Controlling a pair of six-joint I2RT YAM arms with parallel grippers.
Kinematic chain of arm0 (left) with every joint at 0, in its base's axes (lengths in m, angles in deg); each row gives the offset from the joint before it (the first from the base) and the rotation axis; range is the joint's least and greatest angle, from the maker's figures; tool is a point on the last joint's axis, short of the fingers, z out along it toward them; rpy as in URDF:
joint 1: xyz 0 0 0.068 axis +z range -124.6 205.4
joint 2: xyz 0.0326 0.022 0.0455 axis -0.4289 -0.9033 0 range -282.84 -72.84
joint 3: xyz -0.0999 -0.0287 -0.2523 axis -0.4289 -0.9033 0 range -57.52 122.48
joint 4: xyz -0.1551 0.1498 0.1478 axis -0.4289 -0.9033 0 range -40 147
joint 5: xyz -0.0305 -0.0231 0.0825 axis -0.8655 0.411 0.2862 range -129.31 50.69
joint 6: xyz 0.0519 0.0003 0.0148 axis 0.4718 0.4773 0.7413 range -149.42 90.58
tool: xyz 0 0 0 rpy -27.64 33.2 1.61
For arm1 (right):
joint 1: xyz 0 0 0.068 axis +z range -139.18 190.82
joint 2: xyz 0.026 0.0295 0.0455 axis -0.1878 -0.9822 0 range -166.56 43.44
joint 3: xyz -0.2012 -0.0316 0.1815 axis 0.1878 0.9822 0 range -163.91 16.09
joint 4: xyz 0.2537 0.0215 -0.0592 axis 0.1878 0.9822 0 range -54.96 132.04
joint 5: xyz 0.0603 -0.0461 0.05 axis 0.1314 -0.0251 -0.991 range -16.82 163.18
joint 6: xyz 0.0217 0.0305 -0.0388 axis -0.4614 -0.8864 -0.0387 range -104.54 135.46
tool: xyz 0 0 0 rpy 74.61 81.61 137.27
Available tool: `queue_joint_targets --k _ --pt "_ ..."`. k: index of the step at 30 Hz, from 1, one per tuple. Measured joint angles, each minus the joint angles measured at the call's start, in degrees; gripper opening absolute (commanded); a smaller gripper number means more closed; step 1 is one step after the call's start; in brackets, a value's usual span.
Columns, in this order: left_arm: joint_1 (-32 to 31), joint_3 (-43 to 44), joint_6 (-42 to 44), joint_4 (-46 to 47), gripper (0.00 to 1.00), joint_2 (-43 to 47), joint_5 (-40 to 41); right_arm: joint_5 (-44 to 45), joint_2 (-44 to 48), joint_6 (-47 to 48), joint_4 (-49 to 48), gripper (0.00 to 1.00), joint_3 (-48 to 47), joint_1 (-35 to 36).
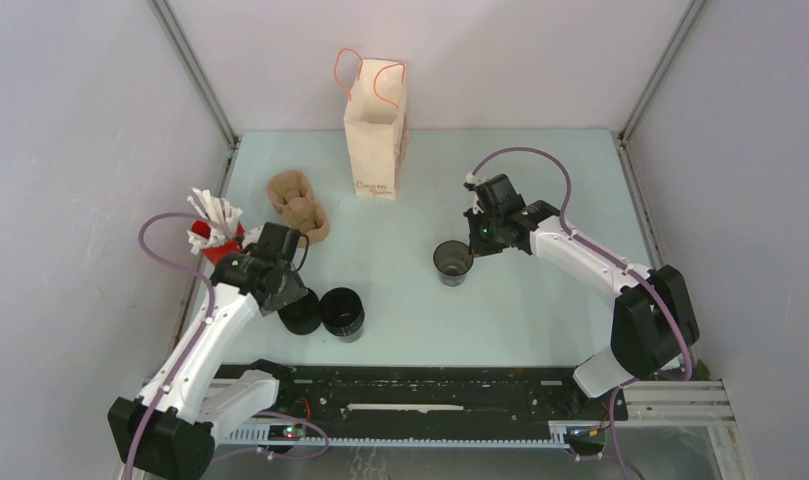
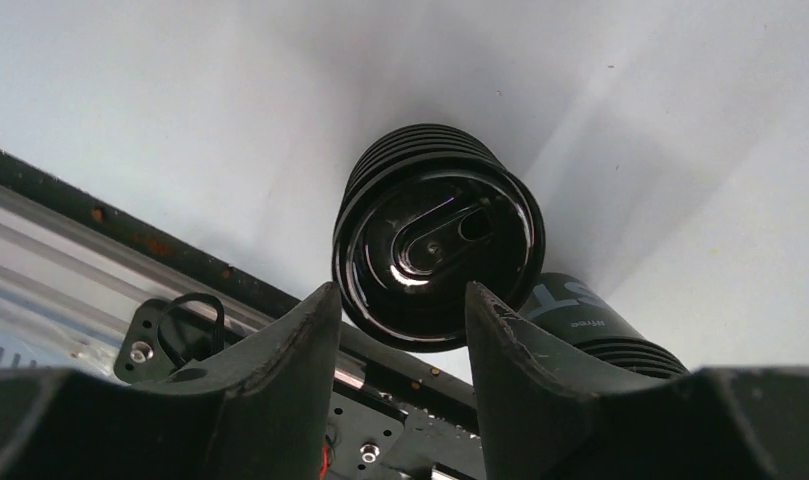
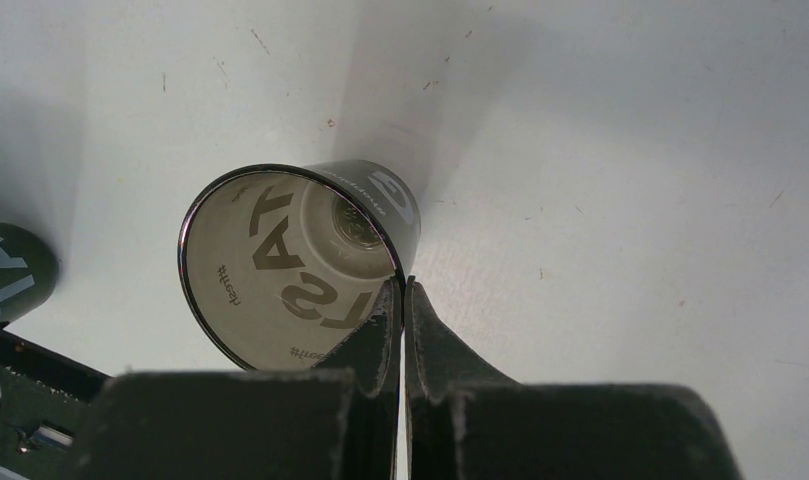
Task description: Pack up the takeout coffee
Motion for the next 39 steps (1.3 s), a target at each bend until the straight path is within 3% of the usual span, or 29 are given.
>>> queue_joint_targets --k 9,20,24,30,39 --pt "0.8 -4.0 -6.8 -2.6 0.43 0.7 0.8 -0.3 0.0 0.2 0.0 0.0 0.0 0.2" --pt "0.8 -4.9 -8.9 -2.5 0.33 -0.1 0.9 0.4 0.0 0.2 0.0 0.03 0.0 0.3" --pt "0.8 -4.9 -9.2 -2.5 0.35 -0.1 1.0 1.3 0.0 0.2 0.1 0.18 0.0 0.3" --pt "0.8 -4.9 -9.3 -2.5 0.39 -0.1 1.1 1.5 0.0 0.4 0.2 0.48 0.0 0.5" --pt "0.8 -4.9 -9.4 -2.7 0.36 0.2 1.3 1.7 7.6 0.7 0.2 0.56 2.1 0.7"
